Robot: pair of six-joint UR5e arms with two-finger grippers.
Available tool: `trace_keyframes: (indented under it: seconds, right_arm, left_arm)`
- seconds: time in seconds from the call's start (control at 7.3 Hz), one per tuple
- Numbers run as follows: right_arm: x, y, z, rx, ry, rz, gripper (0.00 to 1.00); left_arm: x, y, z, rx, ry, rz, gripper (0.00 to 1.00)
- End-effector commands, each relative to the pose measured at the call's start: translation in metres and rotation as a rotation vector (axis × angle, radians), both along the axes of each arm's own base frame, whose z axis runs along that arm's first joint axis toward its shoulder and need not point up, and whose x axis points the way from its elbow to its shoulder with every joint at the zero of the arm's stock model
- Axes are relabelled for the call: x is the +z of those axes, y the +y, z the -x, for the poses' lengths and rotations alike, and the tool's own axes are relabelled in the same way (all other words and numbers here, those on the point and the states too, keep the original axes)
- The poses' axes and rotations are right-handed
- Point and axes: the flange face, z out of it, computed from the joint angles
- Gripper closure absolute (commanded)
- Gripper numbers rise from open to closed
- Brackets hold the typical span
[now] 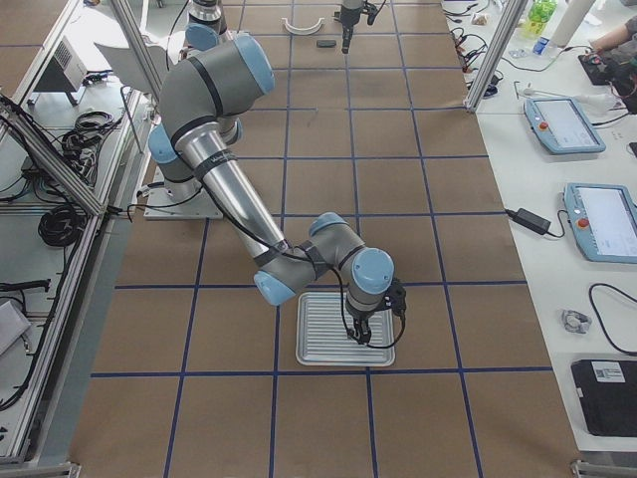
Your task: Place bearing gear from tray to pile
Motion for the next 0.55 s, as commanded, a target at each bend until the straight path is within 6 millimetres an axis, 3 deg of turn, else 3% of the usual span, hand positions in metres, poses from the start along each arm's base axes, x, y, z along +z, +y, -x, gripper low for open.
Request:
trace_keyframes:
  seconds: [0.0, 0.14, 0.41]
  right_arm:
    - [-0.013, 0.0, 0.012, -0.004, -0.014, 0.0, 0.08]
    - [-0.014, -0.001, 0.013, -0.001, -0.014, 0.0, 0.15]
    - [-0.035, -0.002, 0.016, 0.002, -0.034, -0.017, 0.25]
  left_arm:
    - [-0.004, 0.004, -0.096, -0.056, -0.001, -0.032, 1.0]
    - [-0.013, 0.011, -0.134, -0.079, 0.014, -0.052, 1.0]
    - [-0.023, 0.021, -0.178, -0.119, 0.014, -0.072, 1.0]
